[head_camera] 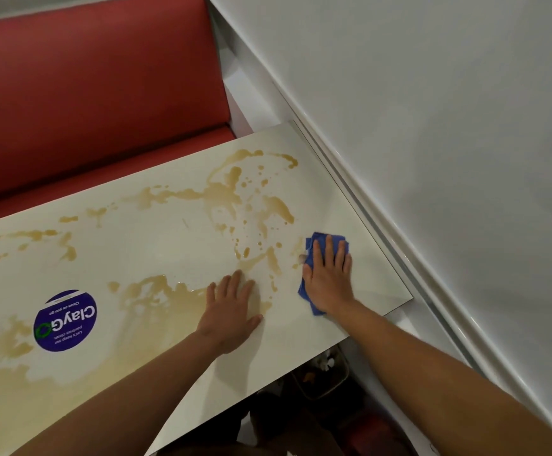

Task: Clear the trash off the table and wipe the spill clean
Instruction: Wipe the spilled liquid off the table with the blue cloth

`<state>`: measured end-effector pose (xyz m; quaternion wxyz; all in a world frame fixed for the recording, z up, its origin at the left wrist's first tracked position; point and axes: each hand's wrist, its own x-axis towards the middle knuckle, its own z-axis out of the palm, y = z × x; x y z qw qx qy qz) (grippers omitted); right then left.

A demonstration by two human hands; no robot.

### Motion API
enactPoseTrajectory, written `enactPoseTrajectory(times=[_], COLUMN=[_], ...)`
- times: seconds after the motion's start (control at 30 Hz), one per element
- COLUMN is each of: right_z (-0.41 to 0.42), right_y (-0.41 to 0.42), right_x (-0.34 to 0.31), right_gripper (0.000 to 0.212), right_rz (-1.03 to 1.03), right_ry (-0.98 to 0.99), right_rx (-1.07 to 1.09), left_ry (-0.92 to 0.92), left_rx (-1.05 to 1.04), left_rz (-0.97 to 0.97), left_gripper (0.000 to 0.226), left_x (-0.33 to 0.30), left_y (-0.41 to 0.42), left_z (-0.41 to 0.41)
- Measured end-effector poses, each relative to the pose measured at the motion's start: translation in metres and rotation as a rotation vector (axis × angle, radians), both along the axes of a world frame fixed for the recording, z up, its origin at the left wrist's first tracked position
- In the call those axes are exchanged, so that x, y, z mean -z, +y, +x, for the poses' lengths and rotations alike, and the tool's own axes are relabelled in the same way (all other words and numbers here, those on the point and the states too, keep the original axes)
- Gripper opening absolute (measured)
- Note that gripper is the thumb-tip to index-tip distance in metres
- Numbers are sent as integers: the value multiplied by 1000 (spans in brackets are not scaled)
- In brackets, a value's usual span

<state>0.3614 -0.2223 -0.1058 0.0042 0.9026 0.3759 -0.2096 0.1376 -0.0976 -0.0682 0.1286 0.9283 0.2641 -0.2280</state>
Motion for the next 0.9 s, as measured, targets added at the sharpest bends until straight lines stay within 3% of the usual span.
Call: enactPoseTrajectory(times=[0.17, 0.33, 0.67, 0.77, 0.9], right_z=[-96, -83, 44, 27, -43], right_y=[-60, -69, 55, 55, 1], right_x=[10, 6, -7, -5, 3], right_gripper=[67, 68, 66, 67, 67], right_rz=[89, 78, -121, -118, 12], right_ry=[-61, -57, 21, 39, -50], right_rx=[-208, -371, -109, -118, -315], left_ry=[13, -2, 5, 13, 24], left_rx=[-167, -143, -177, -172, -163], left_rz=[-17, -58, -92, -95, -88], left_gripper=[112, 116, 117, 117, 116], left_x=[4, 11, 8, 8, 8], left_y=[34, 41, 41, 40, 41], left_z=[-15, -22, -20, -21, -20])
